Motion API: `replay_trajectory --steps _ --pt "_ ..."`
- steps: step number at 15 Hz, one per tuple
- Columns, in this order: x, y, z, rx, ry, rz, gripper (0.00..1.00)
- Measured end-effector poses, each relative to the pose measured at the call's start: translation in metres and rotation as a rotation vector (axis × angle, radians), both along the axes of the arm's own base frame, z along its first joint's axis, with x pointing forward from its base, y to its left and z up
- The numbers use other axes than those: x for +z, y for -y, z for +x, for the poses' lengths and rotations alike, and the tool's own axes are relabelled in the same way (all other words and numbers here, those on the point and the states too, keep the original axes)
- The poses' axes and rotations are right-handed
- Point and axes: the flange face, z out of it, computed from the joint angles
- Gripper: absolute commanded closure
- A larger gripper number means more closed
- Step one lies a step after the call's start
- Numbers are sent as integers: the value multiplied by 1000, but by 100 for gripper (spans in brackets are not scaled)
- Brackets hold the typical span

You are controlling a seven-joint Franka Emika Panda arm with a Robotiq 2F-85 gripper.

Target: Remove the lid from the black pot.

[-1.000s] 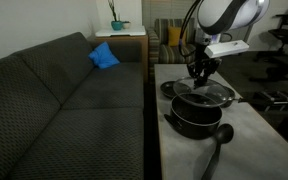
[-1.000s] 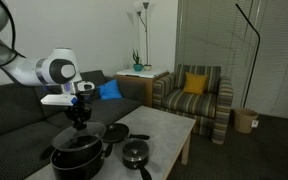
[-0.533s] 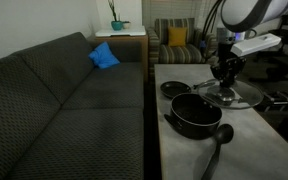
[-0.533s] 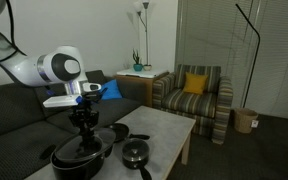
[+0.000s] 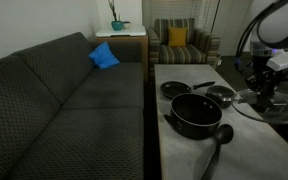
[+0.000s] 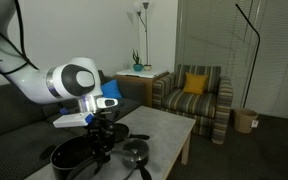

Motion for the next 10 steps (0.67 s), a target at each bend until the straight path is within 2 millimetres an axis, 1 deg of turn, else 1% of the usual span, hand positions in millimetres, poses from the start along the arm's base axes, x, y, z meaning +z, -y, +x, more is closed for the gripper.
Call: replay_trajectory --steps 2,4,6,10 --pt "-11 22 -14 -58 28 -8 86" --pt "-21 35 -26 -128 83 1 86" --pt "-29 41 -35 -195 125 14 86" --pt "-48 40 -46 -270 156 29 86"
